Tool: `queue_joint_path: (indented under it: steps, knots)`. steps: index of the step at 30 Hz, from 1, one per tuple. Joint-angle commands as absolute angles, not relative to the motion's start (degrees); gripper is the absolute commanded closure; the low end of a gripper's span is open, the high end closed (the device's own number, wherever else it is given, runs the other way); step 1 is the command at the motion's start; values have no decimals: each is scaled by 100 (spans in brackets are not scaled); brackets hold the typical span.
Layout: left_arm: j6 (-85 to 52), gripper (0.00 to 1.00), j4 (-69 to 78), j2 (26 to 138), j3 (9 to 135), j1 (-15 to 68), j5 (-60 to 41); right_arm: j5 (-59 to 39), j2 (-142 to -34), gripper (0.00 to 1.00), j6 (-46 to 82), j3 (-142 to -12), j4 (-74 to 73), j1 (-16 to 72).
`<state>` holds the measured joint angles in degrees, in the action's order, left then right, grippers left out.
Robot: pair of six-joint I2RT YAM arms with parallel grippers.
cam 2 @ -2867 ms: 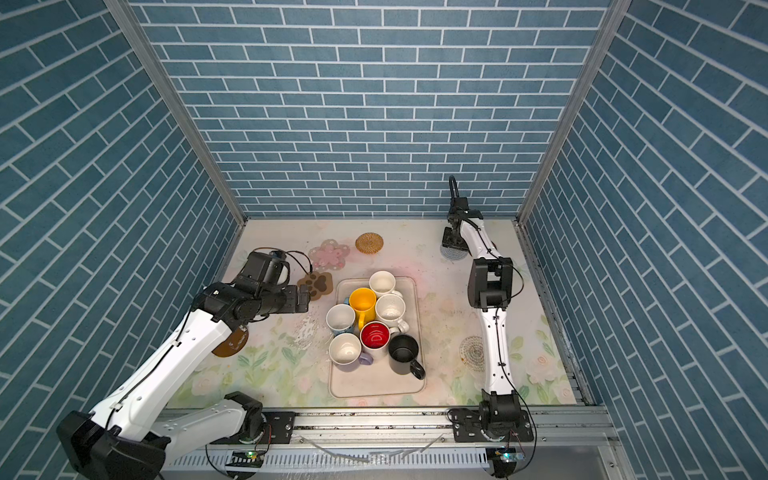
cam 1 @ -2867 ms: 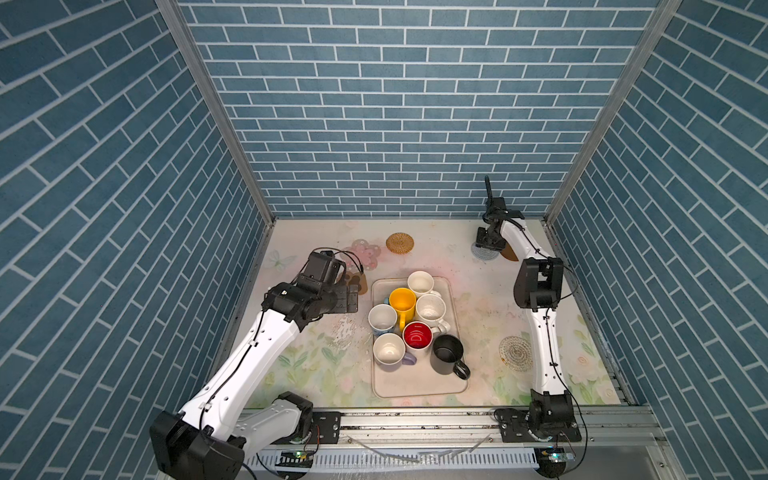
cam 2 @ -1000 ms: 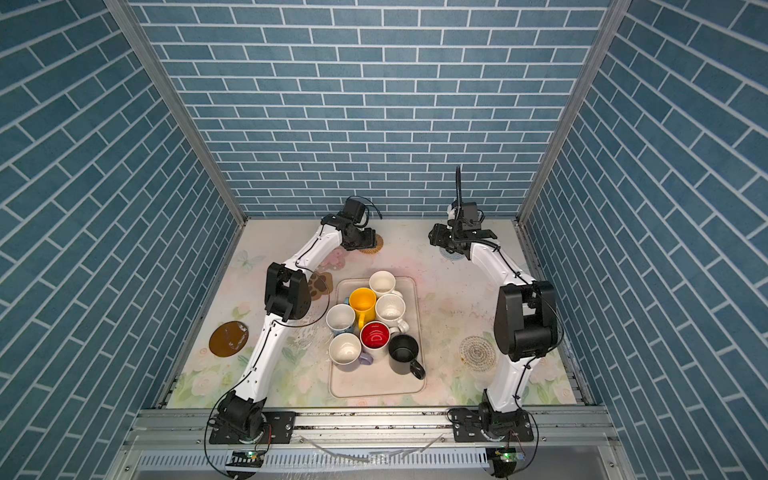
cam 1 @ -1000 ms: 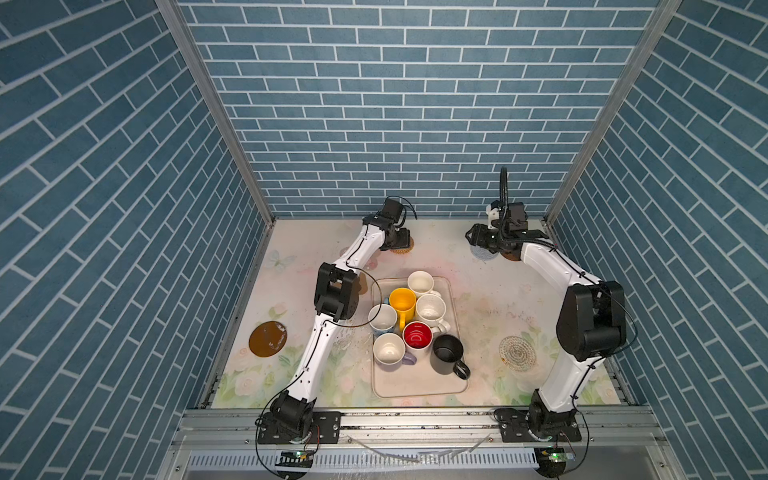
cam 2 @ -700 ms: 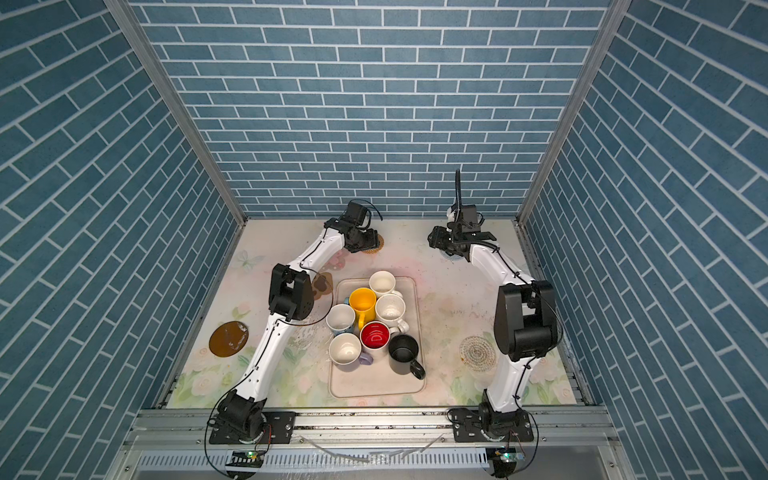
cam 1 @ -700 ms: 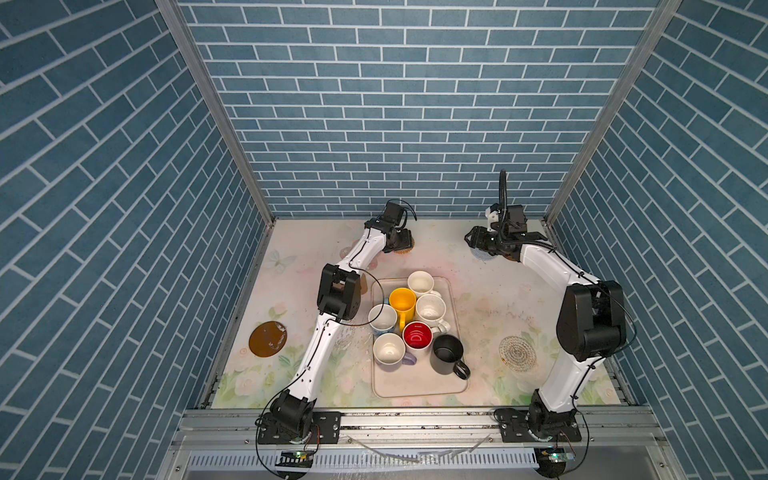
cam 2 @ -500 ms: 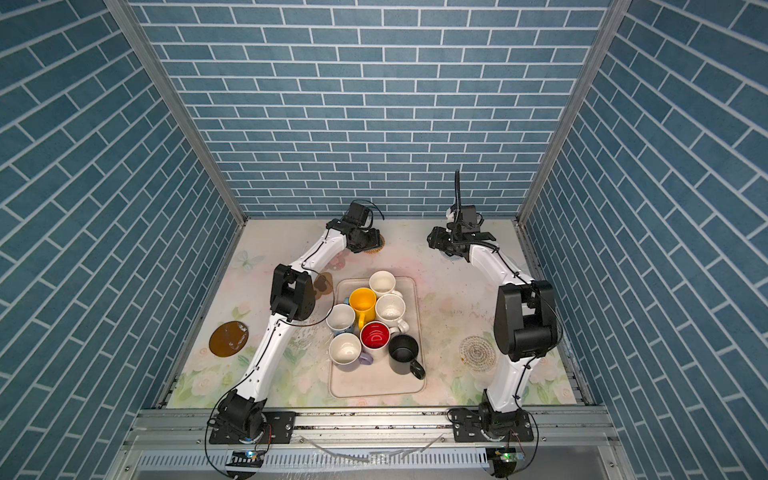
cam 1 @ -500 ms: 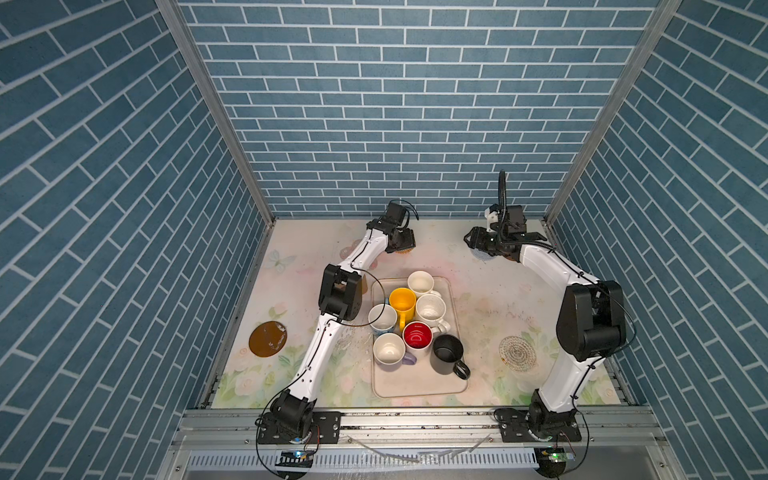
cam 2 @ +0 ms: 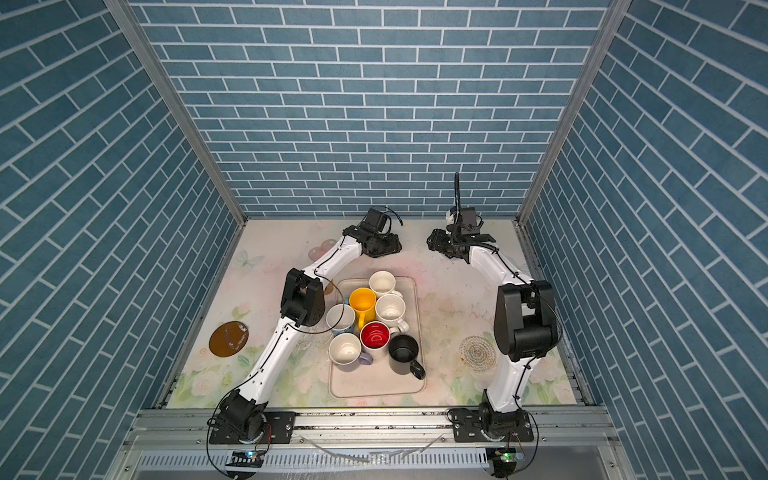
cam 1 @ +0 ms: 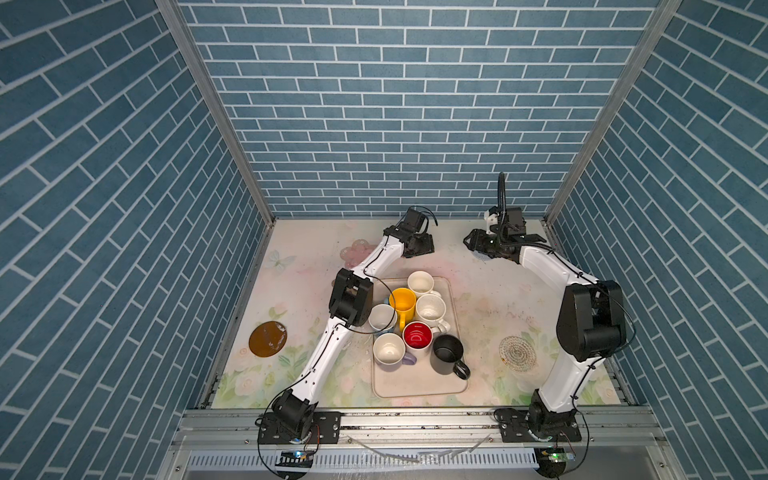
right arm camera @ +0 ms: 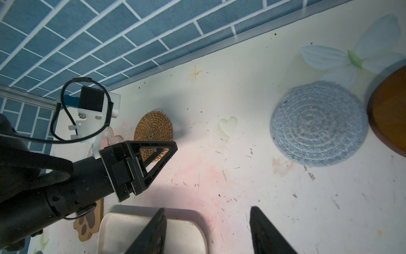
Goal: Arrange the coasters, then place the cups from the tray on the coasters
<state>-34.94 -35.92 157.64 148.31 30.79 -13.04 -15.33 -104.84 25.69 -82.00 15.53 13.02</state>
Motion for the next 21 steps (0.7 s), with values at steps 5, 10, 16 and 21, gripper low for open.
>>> queue_joint_path:
  steps: [5,10,16,21]
  knots:
    - [-3554,33,-3782,15795,15038,3156,-1319,-1731,-10335,39,2799,-8090,1436,1231]
    - [-3323,26,-3840,15143,15016,3153,-1203,-1765,-10506,39,2855,-8338,1491,1222]
    - [-2903,9,-3824,13950,14670,3025,-861,-2172,-10973,41,3223,-8927,1484,1222]
    - [-2644,1,-4076,12880,14221,2719,-771,-2662,-11703,41,3402,-9800,1697,1263]
